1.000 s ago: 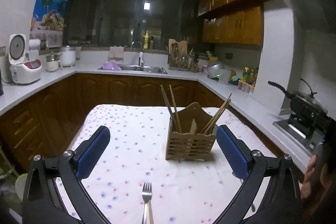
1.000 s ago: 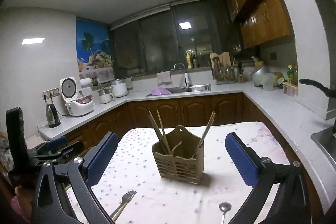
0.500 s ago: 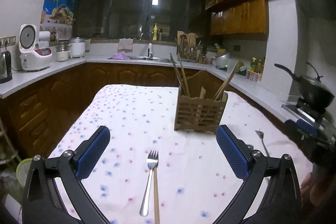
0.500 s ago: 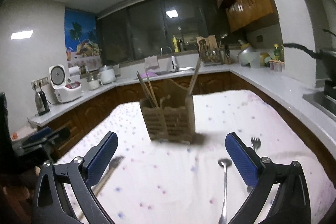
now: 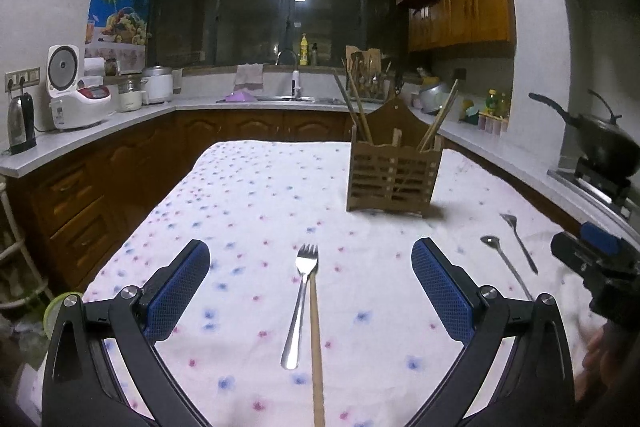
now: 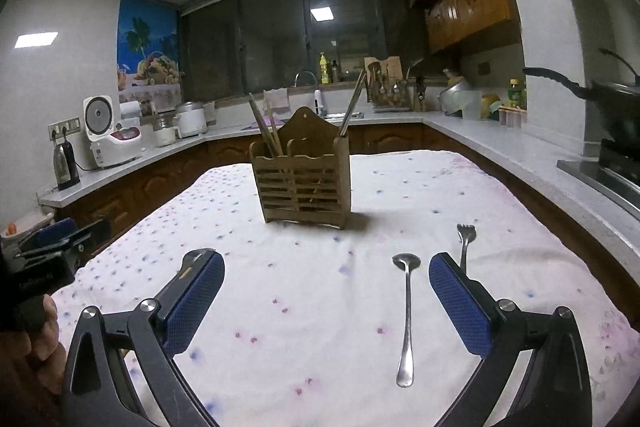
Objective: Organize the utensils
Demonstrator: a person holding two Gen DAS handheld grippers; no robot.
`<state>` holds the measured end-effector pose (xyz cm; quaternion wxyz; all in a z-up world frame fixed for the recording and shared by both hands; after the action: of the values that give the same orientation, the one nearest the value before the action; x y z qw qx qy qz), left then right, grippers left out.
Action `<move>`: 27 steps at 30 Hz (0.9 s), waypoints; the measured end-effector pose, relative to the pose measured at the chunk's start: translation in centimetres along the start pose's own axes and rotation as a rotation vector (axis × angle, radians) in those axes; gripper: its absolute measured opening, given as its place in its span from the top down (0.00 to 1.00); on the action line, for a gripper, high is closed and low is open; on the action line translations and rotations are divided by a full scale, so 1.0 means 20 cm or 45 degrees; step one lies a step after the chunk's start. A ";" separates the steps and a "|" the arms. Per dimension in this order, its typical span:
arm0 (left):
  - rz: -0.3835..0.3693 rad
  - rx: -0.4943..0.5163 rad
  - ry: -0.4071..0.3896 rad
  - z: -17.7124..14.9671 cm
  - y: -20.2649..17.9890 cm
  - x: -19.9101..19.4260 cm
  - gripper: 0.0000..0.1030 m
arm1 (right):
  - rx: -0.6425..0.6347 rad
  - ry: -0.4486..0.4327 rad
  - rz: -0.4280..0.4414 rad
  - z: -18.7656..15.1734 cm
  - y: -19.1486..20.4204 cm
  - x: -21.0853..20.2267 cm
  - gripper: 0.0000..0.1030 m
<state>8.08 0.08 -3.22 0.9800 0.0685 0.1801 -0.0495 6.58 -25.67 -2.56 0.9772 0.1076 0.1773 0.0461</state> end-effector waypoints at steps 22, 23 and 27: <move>0.041 0.017 0.010 -0.08 0.01 -0.15 0.00 | -0.072 -0.052 0.001 -0.09 0.05 -0.17 0.00; 0.041 0.017 0.008 -0.08 0.01 -0.15 0.00 | -0.081 -0.063 0.001 -0.09 0.05 -0.18 0.00; 0.038 0.021 0.007 -0.09 0.01 -0.16 0.00 | -0.100 -0.070 0.002 -0.10 0.06 -0.20 0.00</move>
<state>4.54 0.73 -3.66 0.9796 0.0792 0.1812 -0.0360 2.15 -24.58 -2.82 0.9851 0.0707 0.1483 0.0507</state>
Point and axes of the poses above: each gripper's, at about its wrist camera, not at the fingertips, and x roughly the way its jaws point, y to its left, z to its top, the point moved 2 cm from there along x, roughly the way its jaws point, and after that the axes turned 10 degrees about x, right-handed, at the moved point
